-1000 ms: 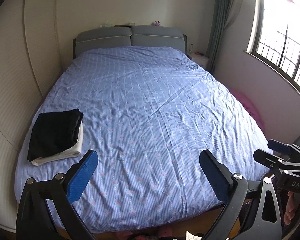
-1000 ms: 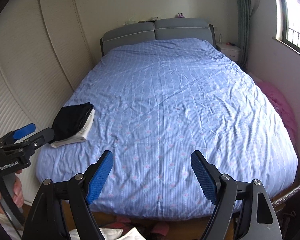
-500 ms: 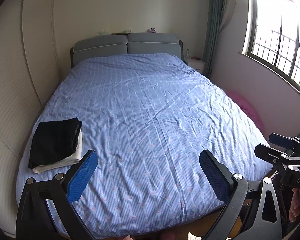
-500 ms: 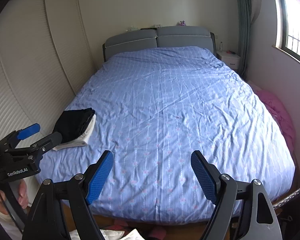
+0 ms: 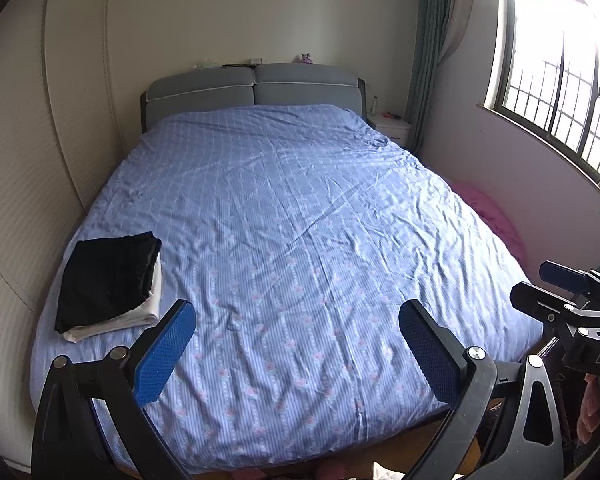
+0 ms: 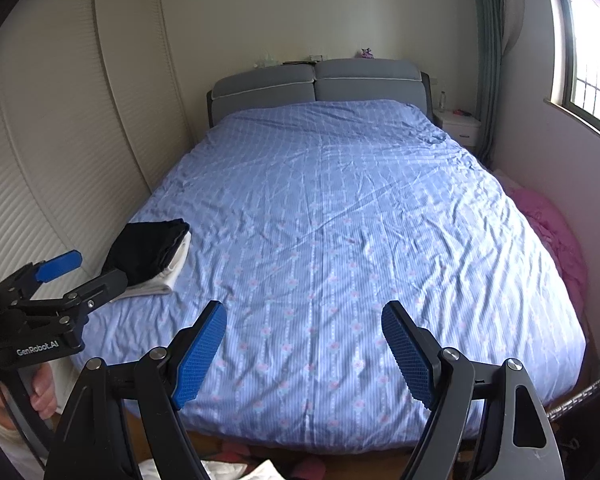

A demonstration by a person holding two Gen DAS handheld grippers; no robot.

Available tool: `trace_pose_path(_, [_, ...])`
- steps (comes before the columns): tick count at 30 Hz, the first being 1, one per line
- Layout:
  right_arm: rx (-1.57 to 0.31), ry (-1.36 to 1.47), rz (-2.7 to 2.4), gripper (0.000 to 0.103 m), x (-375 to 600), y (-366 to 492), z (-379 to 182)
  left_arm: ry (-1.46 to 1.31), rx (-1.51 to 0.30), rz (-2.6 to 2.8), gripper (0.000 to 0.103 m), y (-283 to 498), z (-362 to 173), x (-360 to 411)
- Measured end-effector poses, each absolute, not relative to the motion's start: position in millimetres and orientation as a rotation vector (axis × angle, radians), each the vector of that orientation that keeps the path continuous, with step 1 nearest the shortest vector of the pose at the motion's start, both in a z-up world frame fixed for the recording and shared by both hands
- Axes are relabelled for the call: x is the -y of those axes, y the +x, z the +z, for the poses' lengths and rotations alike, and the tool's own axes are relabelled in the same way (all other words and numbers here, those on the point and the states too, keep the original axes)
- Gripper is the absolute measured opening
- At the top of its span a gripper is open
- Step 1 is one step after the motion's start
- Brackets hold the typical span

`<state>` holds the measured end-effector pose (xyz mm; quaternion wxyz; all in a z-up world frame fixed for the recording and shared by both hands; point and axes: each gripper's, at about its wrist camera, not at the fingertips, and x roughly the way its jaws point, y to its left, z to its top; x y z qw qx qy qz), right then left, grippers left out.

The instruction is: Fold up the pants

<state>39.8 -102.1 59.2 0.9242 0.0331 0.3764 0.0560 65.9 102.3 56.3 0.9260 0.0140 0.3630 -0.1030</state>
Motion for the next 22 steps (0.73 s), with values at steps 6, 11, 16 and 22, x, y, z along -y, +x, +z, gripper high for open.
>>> trace_pose_path(6, [-0.772,0.071,0.111,0.081,104.2,39.6,60.1,0.038,-0.731,-0.225,0.103,63.7,57.6,-98.0])
trace_pose_path(11, [-0.773,0.071,0.115,0.081,105.8,40.2,59.6,0.046,-0.711,-0.216,0.103,61.1,59.3,-96.4])
trace_pose_path(16, [-0.776,0.077,0.115,0.081,106.0,42.3,61.7,0.041,-0.716,-0.217,0.103,62.6,59.4,-95.6])
trace_pose_path(22, [-0.783,0.077,0.116,0.081,104.8,43.7,61.1,0.029,-0.735,-0.216,0.103,67.3,55.9,-98.2])
